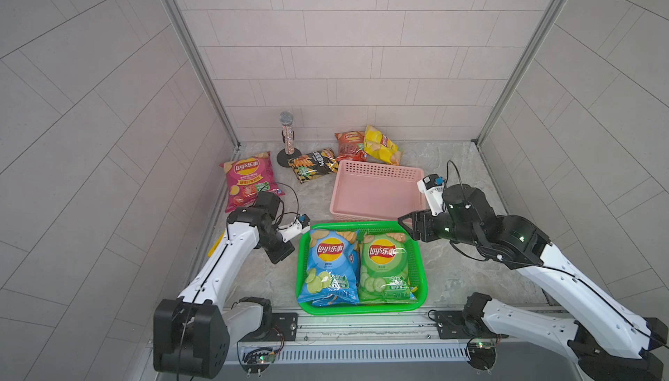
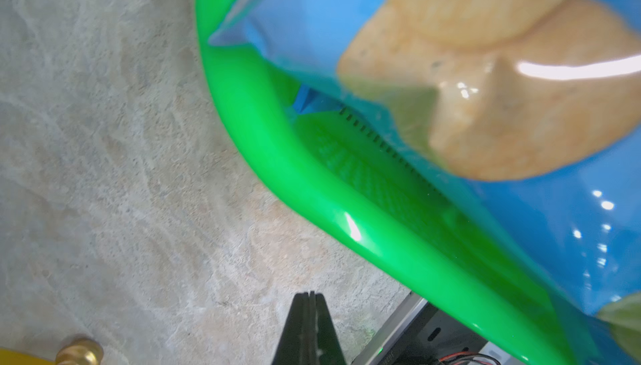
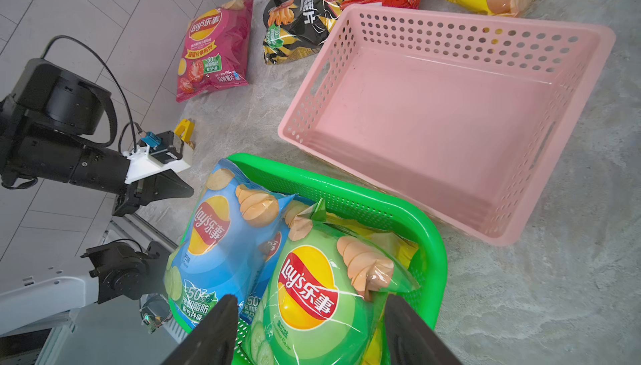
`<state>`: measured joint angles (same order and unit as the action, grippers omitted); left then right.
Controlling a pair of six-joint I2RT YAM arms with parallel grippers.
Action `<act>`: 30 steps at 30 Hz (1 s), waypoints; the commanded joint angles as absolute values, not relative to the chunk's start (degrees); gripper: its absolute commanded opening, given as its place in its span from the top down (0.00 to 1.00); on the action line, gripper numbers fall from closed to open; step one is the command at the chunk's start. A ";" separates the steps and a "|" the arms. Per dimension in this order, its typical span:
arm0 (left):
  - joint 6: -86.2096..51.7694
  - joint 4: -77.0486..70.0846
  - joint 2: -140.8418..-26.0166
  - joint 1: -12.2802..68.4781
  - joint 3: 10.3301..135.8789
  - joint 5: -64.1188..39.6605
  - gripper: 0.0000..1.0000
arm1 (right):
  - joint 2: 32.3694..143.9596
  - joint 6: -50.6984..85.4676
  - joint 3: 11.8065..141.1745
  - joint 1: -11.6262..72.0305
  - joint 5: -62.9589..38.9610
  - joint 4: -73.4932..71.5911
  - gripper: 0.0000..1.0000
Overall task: Put the potato chips into the basket
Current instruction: Move the basket to the corner of the board.
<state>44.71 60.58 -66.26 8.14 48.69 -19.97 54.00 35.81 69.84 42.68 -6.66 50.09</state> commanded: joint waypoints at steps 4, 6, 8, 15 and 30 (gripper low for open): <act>45.20 59.64 -67.11 12.32 47.99 -21.50 1.00 | 52.67 35.95 69.20 42.45 -5.42 50.54 0.29; 44.51 59.22 -67.94 14.22 48.46 -21.60 1.00 | 52.60 36.13 69.26 42.45 -5.45 50.54 0.29; 43.63 58.74 -68.52 16.11 49.09 -21.82 1.00 | 52.62 36.21 69.30 42.46 -5.52 50.54 0.29; 41.02 57.78 -72.08 22.15 52.22 -21.96 1.00 | 52.67 38.17 68.30 42.45 -3.88 52.33 0.29; 38.12 55.99 -75.22 24.59 54.40 -23.00 0.98 | 50.29 41.41 64.02 42.46 -3.22 52.78 0.29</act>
